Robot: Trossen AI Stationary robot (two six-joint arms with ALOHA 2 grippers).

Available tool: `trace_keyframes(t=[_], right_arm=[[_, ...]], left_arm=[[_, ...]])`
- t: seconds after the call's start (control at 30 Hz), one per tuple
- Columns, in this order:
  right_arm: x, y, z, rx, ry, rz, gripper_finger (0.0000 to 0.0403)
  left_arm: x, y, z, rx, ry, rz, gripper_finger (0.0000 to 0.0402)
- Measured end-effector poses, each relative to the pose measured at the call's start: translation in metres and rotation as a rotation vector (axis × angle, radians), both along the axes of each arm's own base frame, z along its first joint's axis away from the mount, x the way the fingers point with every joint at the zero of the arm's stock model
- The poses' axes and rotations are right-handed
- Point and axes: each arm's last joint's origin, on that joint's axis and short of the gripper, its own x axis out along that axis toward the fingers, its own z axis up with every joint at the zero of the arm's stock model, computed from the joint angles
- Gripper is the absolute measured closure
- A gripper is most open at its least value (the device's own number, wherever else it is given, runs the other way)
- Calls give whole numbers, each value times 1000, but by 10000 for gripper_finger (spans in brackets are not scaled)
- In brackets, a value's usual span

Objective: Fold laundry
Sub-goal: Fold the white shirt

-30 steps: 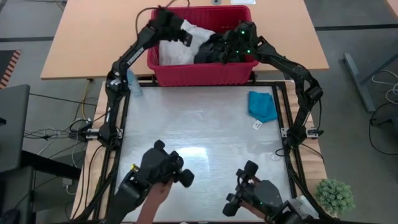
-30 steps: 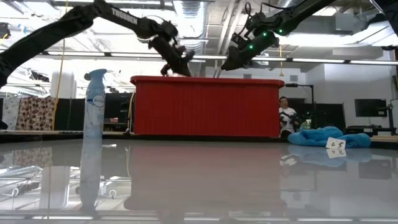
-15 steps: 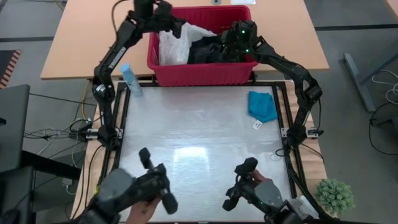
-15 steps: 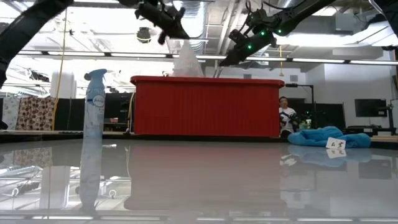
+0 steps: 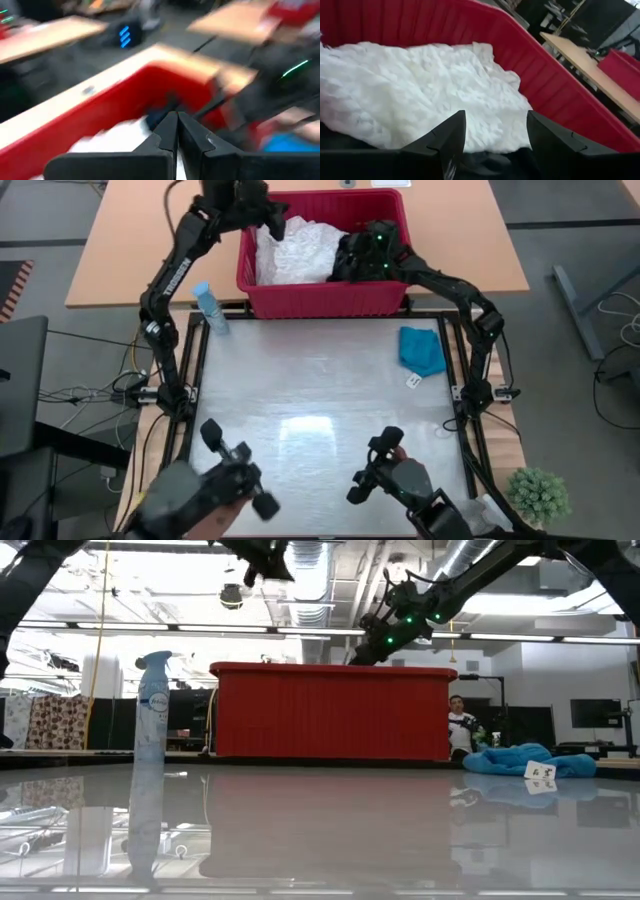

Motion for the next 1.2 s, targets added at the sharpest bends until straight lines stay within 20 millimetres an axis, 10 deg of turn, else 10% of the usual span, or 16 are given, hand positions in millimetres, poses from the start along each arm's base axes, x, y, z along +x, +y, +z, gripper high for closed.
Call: trace_keyframes(t=[0.57, 1.2], right_arm=[[-1, 2, -7, 181, -55, -50, 168], [20, 21, -10, 190, -33, 35, 168]], left_arm=[[27, 118, -164, -346, 175, 158, 244], [43, 144, -277, -669, 237, 226, 214]])
